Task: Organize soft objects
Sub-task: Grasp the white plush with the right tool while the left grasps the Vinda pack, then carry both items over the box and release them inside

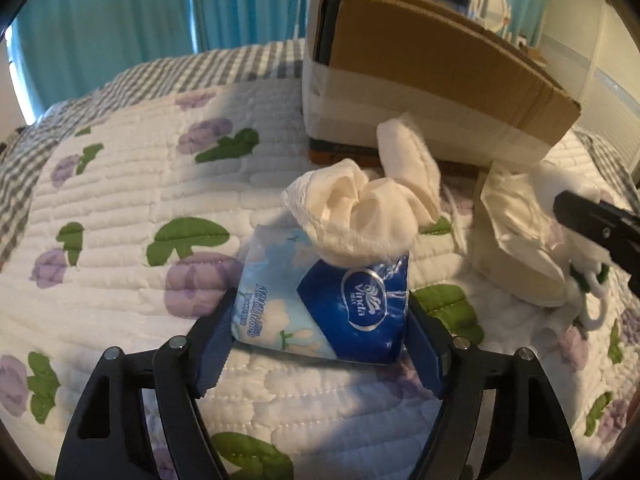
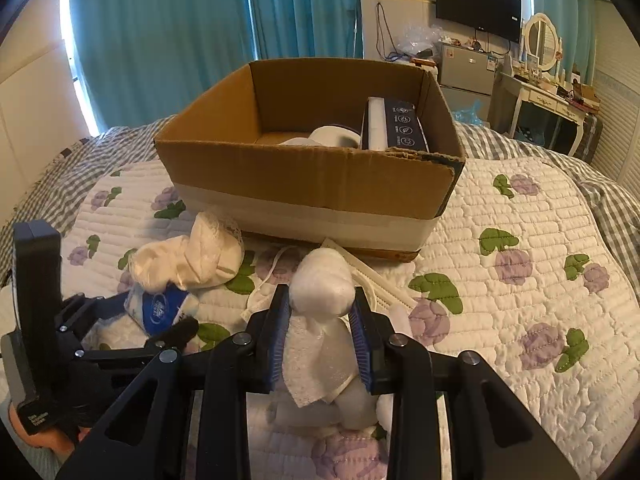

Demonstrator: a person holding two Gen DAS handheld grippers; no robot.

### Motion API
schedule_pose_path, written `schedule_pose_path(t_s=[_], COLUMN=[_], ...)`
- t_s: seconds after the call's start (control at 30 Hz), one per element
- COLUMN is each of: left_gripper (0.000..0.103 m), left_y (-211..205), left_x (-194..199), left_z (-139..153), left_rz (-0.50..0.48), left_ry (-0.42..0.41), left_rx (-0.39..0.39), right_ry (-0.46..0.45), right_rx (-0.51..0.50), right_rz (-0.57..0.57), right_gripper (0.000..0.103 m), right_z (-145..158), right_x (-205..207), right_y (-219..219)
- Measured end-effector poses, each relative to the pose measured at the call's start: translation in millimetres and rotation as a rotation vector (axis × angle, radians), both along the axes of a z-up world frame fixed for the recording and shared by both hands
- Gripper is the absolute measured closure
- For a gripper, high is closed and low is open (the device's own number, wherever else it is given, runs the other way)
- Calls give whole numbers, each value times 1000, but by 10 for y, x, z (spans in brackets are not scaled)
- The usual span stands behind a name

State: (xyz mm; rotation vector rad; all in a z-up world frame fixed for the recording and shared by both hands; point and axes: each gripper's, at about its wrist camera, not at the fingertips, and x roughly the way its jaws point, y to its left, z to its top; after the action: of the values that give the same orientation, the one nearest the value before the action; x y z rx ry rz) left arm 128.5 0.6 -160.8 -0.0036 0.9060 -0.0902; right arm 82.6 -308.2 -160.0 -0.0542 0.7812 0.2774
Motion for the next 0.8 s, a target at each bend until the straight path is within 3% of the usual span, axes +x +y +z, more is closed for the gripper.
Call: schedule_pose_path(t_s=[0.17,0.53,0.8], left_gripper=[28,28,28], left_y=[-31,-120,-91], left_x=[-225,-856,-977], left_z=[159,716,1265], left_rz=[-17,-63,-56], left_ry=[-30,-123,-246], left_rx=[15,-9,-8], right_ry=[-14,-109,-173], right_rx=[-13,-22,-13], right_rz=[4,30,64], right_gripper=[74,74,74], right_z=[60,507,850], right_x=[-98,-622,-782], right_y=[28,69,68])
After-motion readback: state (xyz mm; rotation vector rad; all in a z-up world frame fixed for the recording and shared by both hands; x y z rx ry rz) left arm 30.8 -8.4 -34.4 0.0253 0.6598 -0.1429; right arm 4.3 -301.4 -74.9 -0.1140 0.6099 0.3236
